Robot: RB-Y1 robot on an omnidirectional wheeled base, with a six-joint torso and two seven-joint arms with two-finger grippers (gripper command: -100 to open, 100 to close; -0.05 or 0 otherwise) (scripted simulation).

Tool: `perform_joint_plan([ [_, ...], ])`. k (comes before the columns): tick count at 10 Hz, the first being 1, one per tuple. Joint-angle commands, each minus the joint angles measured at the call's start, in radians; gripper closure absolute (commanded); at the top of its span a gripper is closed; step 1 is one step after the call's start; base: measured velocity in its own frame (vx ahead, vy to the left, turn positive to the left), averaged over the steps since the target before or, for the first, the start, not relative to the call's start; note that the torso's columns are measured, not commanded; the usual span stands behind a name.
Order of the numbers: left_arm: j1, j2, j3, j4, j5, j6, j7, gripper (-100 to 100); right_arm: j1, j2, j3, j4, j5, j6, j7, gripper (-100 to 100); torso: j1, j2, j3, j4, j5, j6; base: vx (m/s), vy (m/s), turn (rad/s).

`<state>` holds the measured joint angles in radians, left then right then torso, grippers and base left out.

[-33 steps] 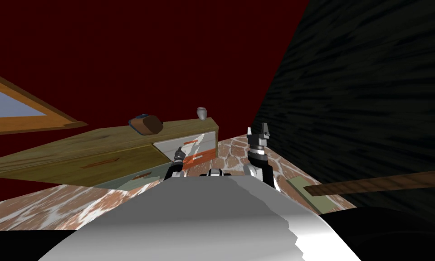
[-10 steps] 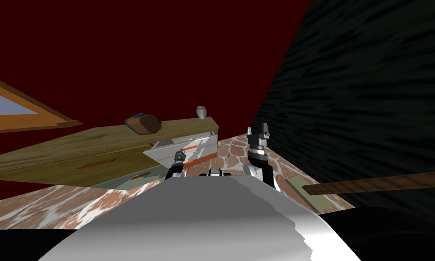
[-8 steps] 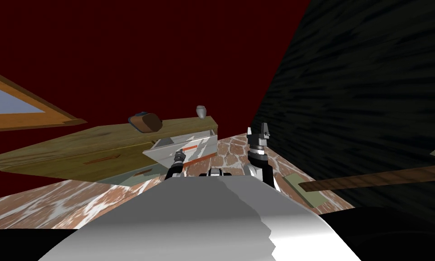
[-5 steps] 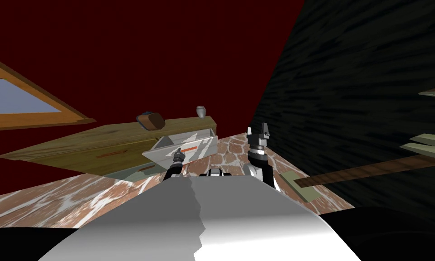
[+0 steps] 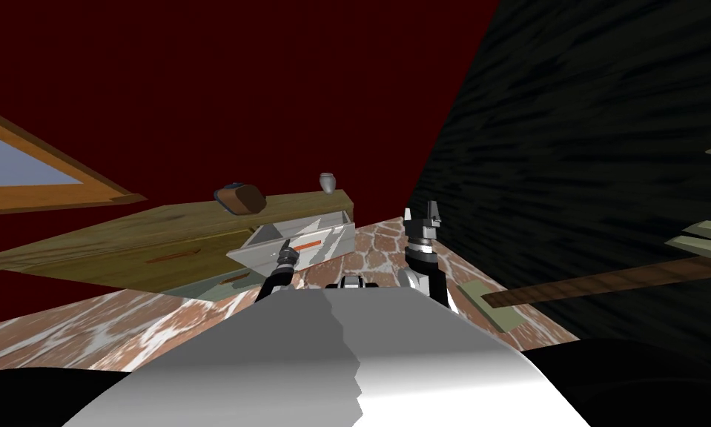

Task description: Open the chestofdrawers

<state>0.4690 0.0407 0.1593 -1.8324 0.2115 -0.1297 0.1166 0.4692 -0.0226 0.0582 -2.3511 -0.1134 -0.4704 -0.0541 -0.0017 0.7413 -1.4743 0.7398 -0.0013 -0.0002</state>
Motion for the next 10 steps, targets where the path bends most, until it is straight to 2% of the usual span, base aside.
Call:
perform_joint_plan([
  [1,0.027,0.007,0.007,-0.068,0.010,0.045,0.007,-100,0.000,0.000,0.000,0.000,0.000,0.000,0.000,0,-0.001,0.002,0.001,0.002,-0.001,0.000,0.010,-0.015,-0.008],
  [2,0.038,0.009,0.009,-0.093,0.013,0.063,0.008,-100,0.000,0.000,0.000,0.000,0.000,0.000,0.000,0,-0.003,0.003,0.001,0.003,-0.003,0.000,0.010,-0.014,-0.017],
  [4,0.042,0.005,0.006,-0.082,0.011,0.071,0.006,-100,0.000,0.000,0.000,0.000,0.000,0.000,0.000,0,-0.005,0.006,0.001,0.006,-0.006,-0.001,0.006,-0.005,0.003],
  [5,0.044,0.004,0.006,-0.082,0.011,0.075,0.005,0,0.000,0.000,0.000,0.000,0.000,0.000,0.000,0,-0.004,0.005,0.001,0.004,-0.005,0.000,0.000,0.000,0.000],
  [10,0.049,0.001,0.005,-0.072,0.011,0.079,0.005,0,0.000,0.000,0.000,0.000,0.000,0.000,0.000,0,0.000,-0.002,-0.002,-0.001,-0.001,0.000,0.000,0.000,0.000],
])
